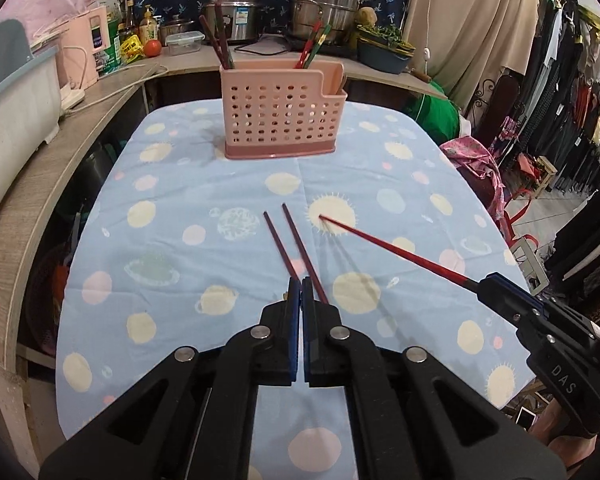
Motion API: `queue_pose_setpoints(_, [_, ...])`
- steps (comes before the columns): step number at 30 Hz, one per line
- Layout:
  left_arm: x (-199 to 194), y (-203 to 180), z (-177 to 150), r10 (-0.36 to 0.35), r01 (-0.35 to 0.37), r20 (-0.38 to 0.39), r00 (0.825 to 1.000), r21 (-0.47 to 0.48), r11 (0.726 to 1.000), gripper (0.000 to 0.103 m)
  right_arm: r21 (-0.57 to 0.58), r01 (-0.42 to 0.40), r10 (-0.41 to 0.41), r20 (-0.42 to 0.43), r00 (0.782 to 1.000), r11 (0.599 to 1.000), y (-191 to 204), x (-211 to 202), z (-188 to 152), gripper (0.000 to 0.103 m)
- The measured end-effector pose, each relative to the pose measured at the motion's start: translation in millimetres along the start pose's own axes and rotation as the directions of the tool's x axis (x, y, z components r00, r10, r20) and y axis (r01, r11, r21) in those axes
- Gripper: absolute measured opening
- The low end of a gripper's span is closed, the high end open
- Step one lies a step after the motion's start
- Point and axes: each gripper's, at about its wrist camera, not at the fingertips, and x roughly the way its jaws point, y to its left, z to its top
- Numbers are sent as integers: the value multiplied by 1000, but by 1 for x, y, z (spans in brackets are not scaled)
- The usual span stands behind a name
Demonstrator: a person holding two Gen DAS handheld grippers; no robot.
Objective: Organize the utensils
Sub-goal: 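Lift the spoon and chopstick, carry them to the basket and lower them in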
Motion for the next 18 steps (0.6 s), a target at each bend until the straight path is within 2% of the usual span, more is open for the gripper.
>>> queue_pose_setpoints(10, [-22,1,71,-10,9,97,995,11,1000,1,-41,-6,11,125,992,999,6,-9,69,7])
queue_pose_setpoints(18, [-23,7,139,-33,34,146,989,1,999,1,-66,-29,42,207,978,997,16,-2,137,7])
